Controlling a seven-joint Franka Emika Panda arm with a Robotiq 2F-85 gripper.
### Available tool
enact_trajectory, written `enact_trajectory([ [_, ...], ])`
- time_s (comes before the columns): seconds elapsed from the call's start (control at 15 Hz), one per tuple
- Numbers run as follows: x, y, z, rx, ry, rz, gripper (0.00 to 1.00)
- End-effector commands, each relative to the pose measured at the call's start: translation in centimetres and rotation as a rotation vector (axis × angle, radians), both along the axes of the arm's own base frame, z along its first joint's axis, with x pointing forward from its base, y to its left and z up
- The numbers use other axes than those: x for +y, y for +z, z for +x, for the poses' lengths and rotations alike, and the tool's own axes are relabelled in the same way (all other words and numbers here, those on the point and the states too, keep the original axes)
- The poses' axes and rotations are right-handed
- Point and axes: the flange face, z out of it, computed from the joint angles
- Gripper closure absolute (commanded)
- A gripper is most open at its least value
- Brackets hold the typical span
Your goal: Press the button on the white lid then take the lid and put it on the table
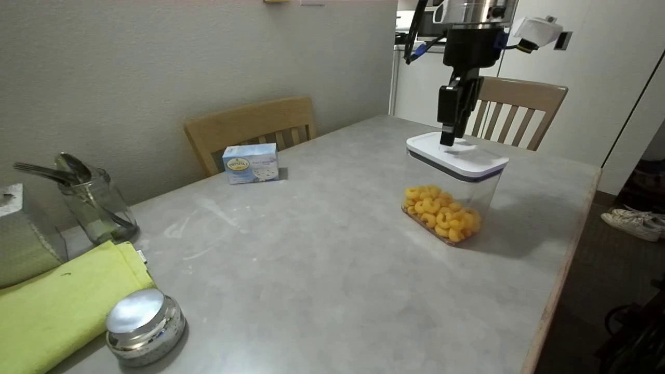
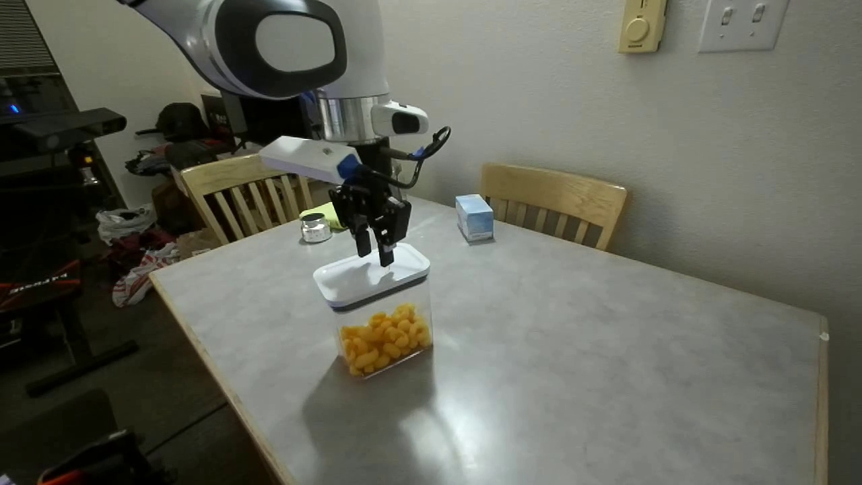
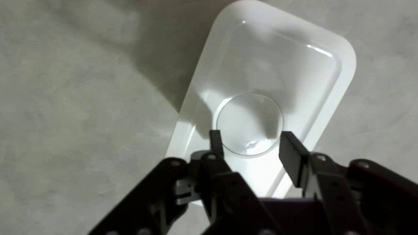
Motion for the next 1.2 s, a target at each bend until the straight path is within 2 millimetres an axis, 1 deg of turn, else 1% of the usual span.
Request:
enact_trajectory([
  [0.0, -0.1, 0.5, -0.7, -0.016, -0.003, 0.016, 0.80],
  [0.13, -0.1, 0.6, -0.7, -0.016, -0.004, 0.017, 0.94],
  [0.27, 0.0, 0.5, -1.1, -0.012, -0.016, 0.021, 1.00],
  [0.47, 0.7, 0.3, -2.6, -0.008, -0.030, 0.027, 1.00],
  [0.67, 0.9, 0.4, -3.6, -0.004, -0.037, 0.031, 1.00],
  [0.87, 1.0, 0.6, -4.0, -0.016, -0.031, 0.029, 1.00],
  [1.13, 1.2, 1.1, -3.8, -0.035, -0.020, 0.024, 1.00],
])
